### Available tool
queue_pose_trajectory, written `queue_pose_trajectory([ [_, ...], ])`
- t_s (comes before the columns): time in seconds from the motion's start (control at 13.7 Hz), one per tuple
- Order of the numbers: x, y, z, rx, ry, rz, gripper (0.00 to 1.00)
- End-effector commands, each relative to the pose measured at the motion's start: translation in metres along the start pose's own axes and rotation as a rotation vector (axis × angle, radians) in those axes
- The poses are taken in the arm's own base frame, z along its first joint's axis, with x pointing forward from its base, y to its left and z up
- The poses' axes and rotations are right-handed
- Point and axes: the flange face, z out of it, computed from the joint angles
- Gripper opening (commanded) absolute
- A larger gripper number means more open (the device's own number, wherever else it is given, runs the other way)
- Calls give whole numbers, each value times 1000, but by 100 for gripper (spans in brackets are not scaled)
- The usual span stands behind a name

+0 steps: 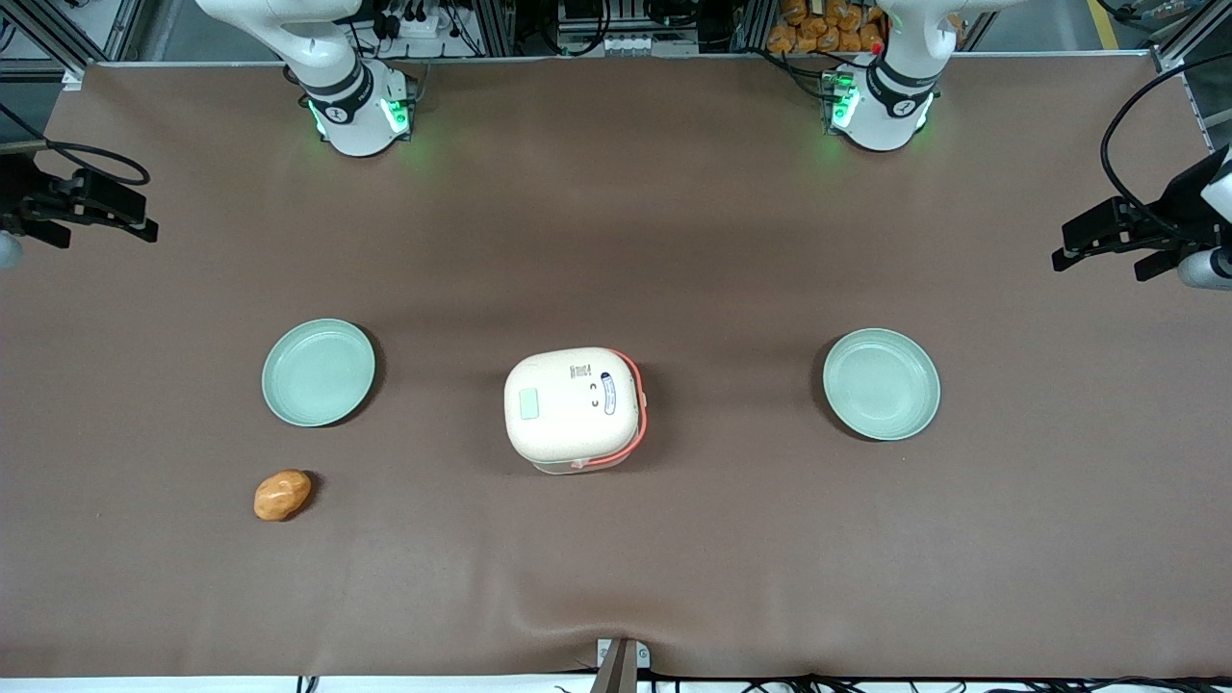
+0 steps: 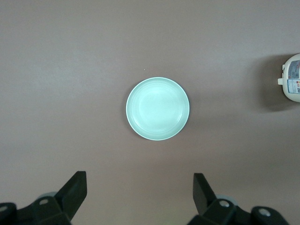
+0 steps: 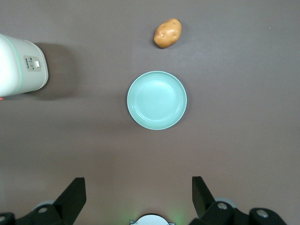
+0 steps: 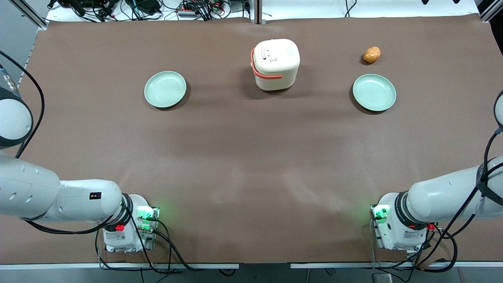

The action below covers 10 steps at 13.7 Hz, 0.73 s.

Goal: Press rice cooker button with right arm

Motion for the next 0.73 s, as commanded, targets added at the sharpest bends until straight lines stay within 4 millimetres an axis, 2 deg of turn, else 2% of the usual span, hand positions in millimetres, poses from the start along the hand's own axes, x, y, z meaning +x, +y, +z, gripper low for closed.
queue_pose_trajectory([
  [0.0, -3, 3, -2, 9, -1, 24, 100],
  [0.44, 1, -3, 4, 21, -11, 12, 100],
  [0.59, 14, -26, 15, 20, -16, -30, 98],
  [0.66, 19, -44, 19, 18, -1, -61, 89],
])
